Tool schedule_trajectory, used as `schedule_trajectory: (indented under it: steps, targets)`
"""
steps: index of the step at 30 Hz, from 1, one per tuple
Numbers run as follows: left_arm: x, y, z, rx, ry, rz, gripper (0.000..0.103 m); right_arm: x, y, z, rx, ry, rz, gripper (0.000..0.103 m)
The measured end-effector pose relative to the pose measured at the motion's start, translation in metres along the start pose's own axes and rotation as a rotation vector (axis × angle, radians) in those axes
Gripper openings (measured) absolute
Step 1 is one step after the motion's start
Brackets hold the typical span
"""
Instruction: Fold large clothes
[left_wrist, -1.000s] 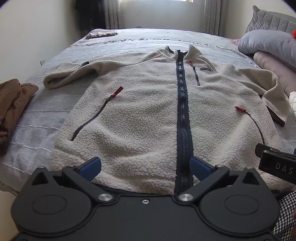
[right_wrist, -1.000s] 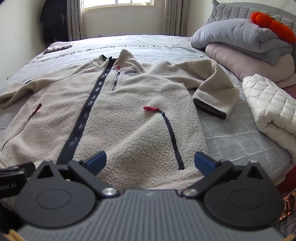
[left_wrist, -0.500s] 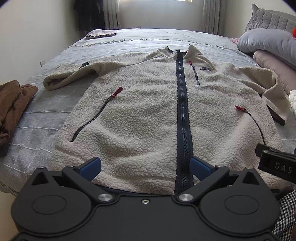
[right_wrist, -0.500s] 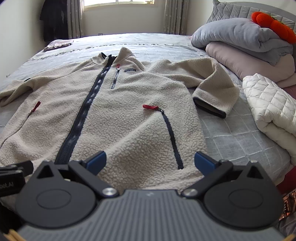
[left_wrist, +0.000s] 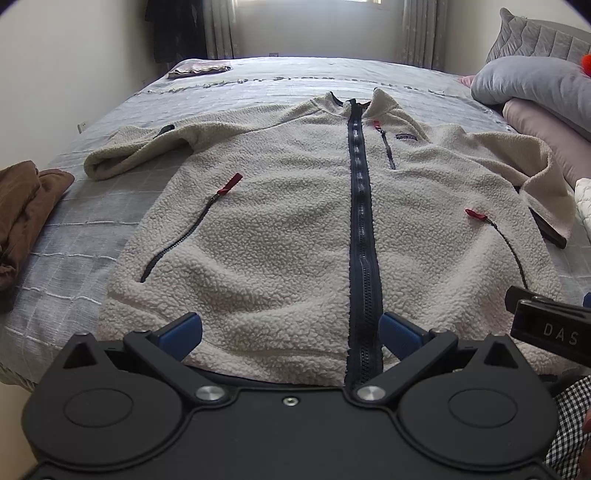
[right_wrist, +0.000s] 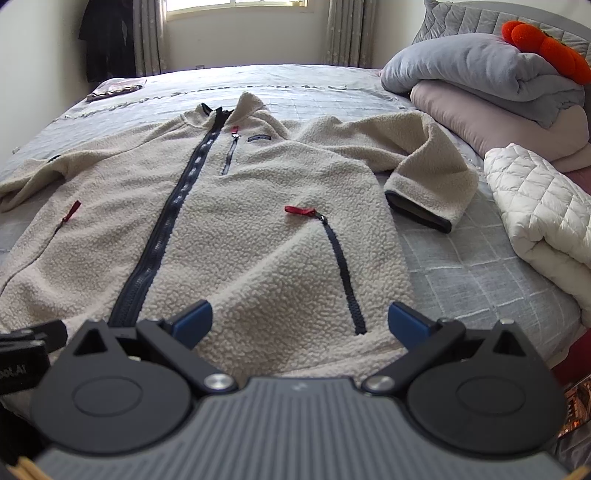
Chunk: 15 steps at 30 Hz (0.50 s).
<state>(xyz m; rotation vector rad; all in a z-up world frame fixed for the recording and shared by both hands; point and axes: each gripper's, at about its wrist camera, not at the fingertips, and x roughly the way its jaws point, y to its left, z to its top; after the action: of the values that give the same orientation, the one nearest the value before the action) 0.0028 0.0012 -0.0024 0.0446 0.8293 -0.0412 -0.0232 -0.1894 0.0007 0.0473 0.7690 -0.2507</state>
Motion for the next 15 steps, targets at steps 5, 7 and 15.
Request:
schedule_trajectory:
  steps: [5, 7, 15]
  targets:
    - [0.0000, 0.0002, 0.0001, 0.000, 0.001, 0.000, 0.103, 0.0001, -0.0002, 0.0000, 0.001, -0.001, 0.001, 0.103]
    - [0.0000, 0.0002, 0.0001, -0.001, 0.001, 0.000, 0.103, 0.0000, -0.0003, 0.0001, 0.000, -0.001, 0.000, 0.103]
    - [0.0001, 0.0019, -0.0007, -0.001, 0.001, 0.001, 0.103, 0.0003, -0.0009, 0.0004, 0.000, 0.001, 0.002, 0.103]
